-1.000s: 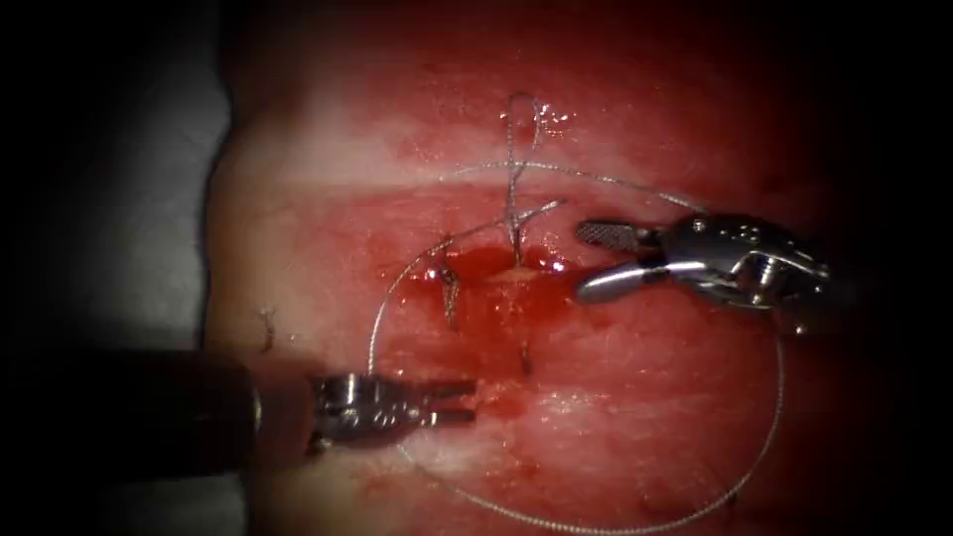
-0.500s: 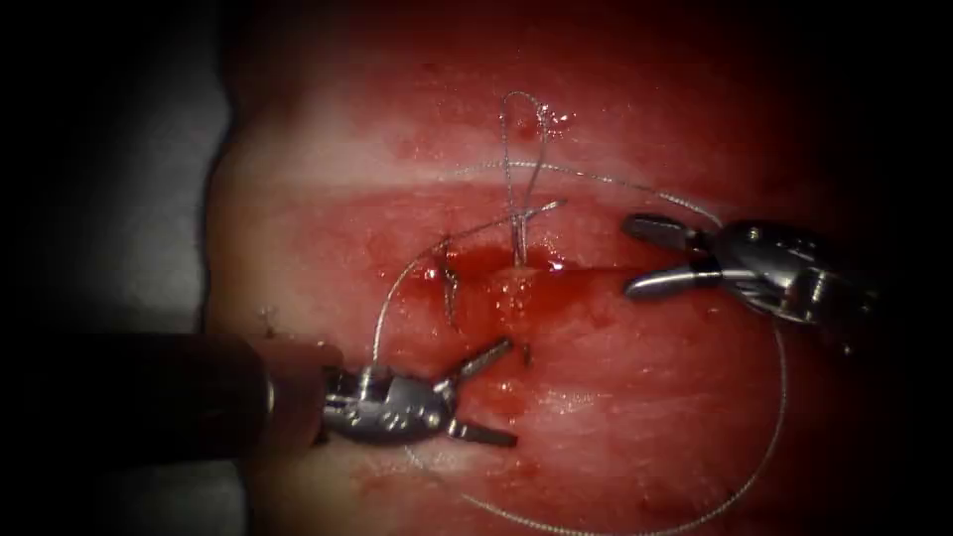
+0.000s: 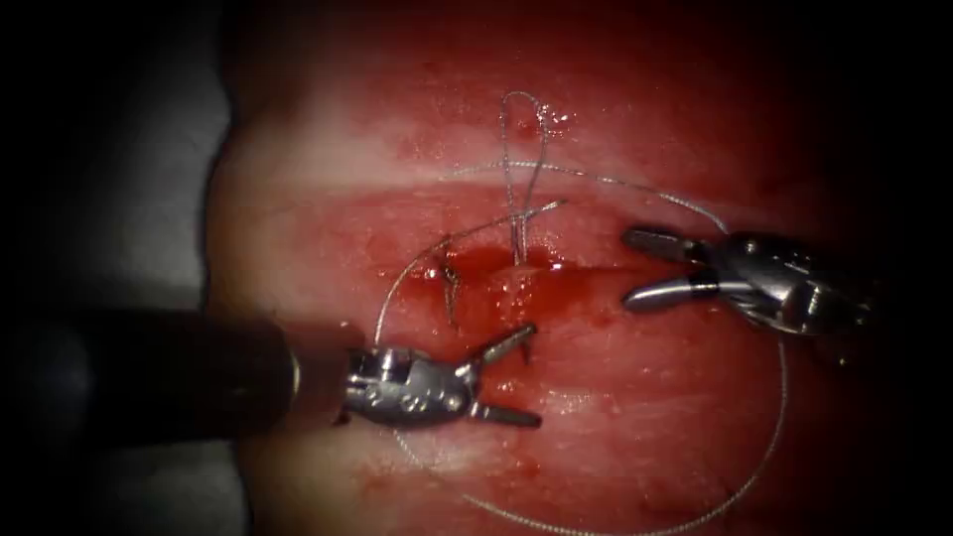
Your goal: Wound Closure
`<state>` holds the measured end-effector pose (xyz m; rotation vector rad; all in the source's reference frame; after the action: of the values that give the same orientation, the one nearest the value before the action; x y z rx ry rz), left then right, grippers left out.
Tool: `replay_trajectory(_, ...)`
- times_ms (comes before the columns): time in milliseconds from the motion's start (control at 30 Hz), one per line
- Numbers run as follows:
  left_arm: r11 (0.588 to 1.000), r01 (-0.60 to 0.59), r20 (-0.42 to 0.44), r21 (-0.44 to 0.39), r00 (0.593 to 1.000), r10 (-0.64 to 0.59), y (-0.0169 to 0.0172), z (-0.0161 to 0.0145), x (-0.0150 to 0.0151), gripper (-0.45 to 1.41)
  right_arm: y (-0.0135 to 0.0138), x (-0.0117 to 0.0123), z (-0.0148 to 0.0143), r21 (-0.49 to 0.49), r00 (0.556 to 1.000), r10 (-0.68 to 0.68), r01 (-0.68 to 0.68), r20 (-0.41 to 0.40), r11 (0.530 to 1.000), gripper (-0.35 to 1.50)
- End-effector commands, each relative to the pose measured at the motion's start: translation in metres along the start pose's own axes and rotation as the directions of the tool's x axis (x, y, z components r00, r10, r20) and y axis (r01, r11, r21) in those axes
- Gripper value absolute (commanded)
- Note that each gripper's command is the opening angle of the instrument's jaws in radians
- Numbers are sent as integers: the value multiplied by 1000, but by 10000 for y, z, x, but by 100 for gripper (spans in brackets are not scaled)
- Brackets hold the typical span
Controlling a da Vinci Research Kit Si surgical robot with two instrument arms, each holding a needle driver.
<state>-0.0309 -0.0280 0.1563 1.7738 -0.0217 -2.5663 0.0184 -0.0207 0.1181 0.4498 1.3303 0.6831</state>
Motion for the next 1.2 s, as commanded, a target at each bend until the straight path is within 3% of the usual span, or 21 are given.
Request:
replay_trajectory(33,1000,4,-5,-2,1000,-4,10,8,-3,67,-5,-10,6,3,1000,-2,2,1,1000,115)
replay_trajectory(100,1000,3,-11,1,1000,-3,9,10,-2,54,-5,-11,6,2,1000,-2,2,1,1000,115)
replay_trajectory(200,1000,-5,-21,4,1000,5,8,11,-2,-33,-5,-11,6,1,1000,4,-4,-5,1000,111)
replay_trajectory(233,1000,12,-20,4,1000,-12,8,11,-2,-45,-5,-11,6,0,1000,5,-5,-8,1000,111)
replay_trajectory(467,981,194,-68,-28,978,-196,5,7,1,-45,-8,-13,6,-3,1000,17,-17,-14,1000,110)
replay_trajectory(600,936,345,-117,-62,929,-350,8,1,8,-45,-11,-16,6,-3,1000,21,-21,-17,1000,108)
replay_trajectory(867,735,658,-74,-166,735,-674,17,-2,23,-45,-13,-24,8,-3,999,31,-31,-18,1000,108)
replay_trajectory(1067,595,776,-33,-208,602,-797,22,-9,38,-45,-15,-26,9,-4,999,35,-35,-18,999,108)
replay_trajectory(1200,526,812,-11,-251,541,-841,32,-15,55,-45,-16,-27,9,-3,999,40,-40,-18,999,108)
